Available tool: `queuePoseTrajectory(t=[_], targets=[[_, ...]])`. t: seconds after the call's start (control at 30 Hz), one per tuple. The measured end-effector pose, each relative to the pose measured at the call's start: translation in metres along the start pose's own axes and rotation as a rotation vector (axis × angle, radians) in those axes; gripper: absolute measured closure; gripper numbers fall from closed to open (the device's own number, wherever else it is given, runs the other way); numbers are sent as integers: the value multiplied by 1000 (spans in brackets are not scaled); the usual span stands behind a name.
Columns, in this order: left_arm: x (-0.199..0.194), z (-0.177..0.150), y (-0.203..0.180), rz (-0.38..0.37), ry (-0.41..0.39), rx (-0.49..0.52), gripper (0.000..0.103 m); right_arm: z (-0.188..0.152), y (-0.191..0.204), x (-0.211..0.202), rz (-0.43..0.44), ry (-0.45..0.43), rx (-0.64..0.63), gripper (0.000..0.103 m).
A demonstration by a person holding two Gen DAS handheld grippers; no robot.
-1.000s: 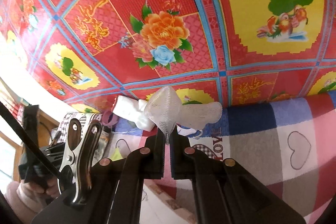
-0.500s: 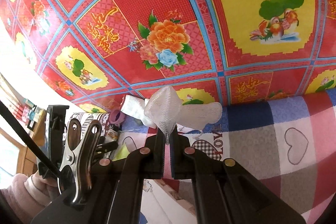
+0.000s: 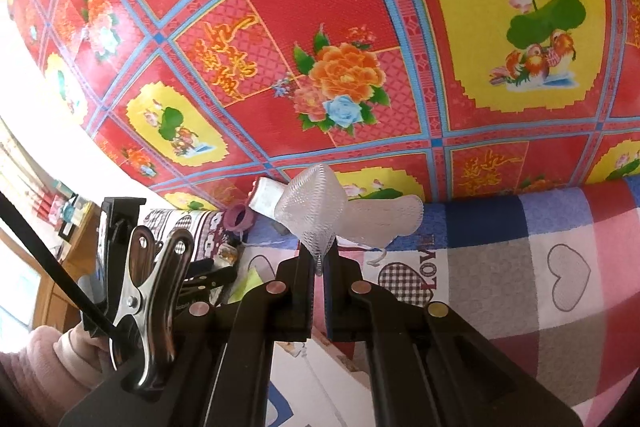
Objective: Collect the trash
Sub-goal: 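Grasp the silver paint tube with the left tool while the right tool grasps the white mesh puff, then lift the tube and mesh puff and carry them toward the red bucket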
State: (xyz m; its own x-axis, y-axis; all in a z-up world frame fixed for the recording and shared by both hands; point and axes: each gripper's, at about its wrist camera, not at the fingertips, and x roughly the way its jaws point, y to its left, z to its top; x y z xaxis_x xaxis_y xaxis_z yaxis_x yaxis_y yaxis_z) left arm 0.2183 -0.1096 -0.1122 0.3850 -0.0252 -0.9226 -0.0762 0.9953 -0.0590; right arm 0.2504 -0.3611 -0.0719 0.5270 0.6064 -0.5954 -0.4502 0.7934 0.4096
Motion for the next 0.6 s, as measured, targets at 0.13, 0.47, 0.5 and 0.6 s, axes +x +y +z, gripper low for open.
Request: queuePoseTrajectory(t=[0.13,0.47,0.5,0.6], targets=[[-17,-11,3,-4,-25,-24,63,-4,4,-2,8,1,-5,98],[-70,-40,16,-5,-107,-112,63,-16,29,-6,40,5,-44,98],[-77,-46,18,-5,-115,-123,63,-17,31,-6,44,5,-47,98],[-90,-52,25,-6,-133,-144,64,-22,42,-9,57,7,-63,98]])
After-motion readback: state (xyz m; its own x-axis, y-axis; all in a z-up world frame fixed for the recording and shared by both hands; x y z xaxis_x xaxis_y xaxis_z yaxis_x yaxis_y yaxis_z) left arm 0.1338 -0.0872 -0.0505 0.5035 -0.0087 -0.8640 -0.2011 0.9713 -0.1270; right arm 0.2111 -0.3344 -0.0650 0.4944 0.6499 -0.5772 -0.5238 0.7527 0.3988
